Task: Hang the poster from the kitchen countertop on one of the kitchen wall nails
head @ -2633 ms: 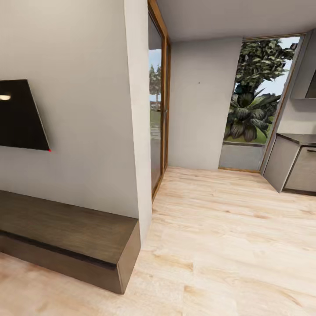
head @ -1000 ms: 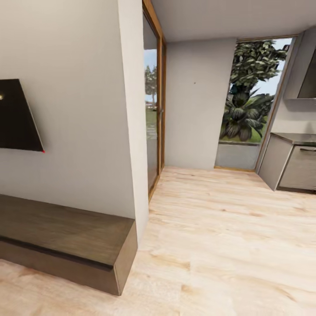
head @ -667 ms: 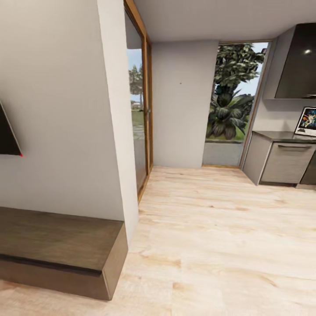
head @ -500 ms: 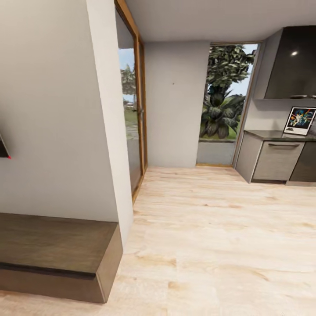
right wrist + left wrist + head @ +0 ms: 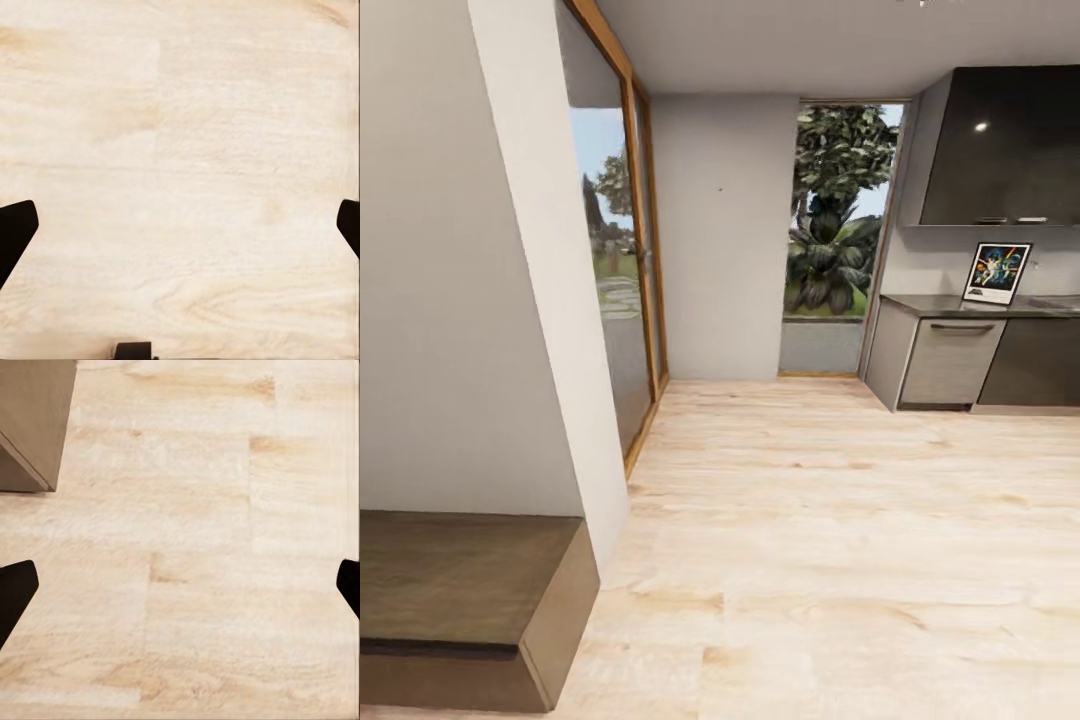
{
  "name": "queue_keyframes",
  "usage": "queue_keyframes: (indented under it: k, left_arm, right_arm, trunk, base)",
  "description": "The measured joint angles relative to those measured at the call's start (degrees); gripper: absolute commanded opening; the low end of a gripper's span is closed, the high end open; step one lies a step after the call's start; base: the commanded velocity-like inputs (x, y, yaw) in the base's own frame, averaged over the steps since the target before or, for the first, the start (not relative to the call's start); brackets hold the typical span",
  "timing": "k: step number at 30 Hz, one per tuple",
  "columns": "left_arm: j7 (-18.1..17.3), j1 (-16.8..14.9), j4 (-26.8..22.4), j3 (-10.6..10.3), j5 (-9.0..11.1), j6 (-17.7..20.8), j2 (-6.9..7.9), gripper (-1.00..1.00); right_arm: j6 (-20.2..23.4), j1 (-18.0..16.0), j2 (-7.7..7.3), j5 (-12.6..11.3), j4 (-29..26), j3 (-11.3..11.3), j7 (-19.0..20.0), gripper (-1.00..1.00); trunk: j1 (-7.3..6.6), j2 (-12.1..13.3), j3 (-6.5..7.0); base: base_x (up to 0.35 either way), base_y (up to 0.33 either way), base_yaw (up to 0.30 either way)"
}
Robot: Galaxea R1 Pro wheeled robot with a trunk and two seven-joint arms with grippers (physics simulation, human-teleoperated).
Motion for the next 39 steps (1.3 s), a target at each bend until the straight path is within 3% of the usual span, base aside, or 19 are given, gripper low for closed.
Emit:
queue_keyframes:
  k: [27, 39]
  left_arm:
    - [0.0, 0.0, -0.1, 0.1, 0.0, 0.0, 0.01, 1.00]
    - [0.0, 0.0, 0.0, 0.1, 0.0, 0.1, 0.00, 1.00]
  right_arm:
    - [-0.1, 0.0, -0.01, 0.2, 2.3, 0.0, 0.0, 1.00]
    - [-0.1, 0.0, -0.06, 0.0, 2.3, 0.0, 0.0, 1.00]
  trunk:
    - [-0.02, 0.0, 0.01]
    - [-0.02, 0.0, 0.01]
  base:
    - [0.229, -0.207, -0.037]
    - [0.311, -0.097, -0.256]
